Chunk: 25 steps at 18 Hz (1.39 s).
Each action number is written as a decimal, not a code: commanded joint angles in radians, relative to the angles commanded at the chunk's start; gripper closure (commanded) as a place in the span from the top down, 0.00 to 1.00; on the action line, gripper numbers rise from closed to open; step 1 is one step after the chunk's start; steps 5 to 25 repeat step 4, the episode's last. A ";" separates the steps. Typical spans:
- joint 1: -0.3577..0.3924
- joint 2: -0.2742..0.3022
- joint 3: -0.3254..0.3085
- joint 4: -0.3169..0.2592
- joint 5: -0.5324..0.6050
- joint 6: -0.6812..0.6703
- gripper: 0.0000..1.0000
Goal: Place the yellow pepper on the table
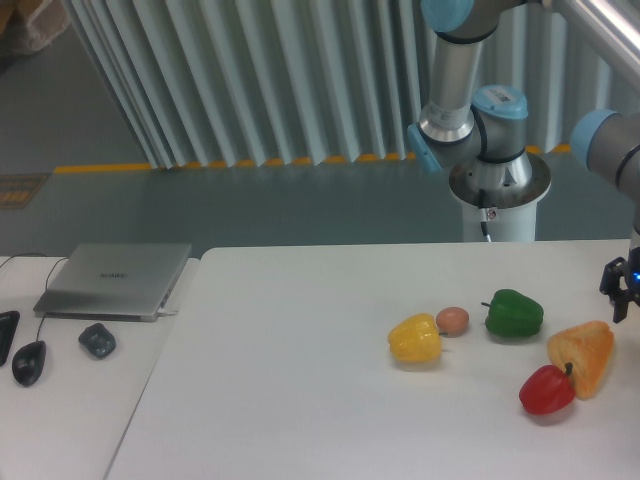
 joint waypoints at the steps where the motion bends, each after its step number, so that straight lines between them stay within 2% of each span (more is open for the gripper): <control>1: 0.003 0.002 -0.002 0.000 0.000 -0.002 1.00; 25: 0.003 0.002 -0.005 0.000 0.000 -0.002 1.00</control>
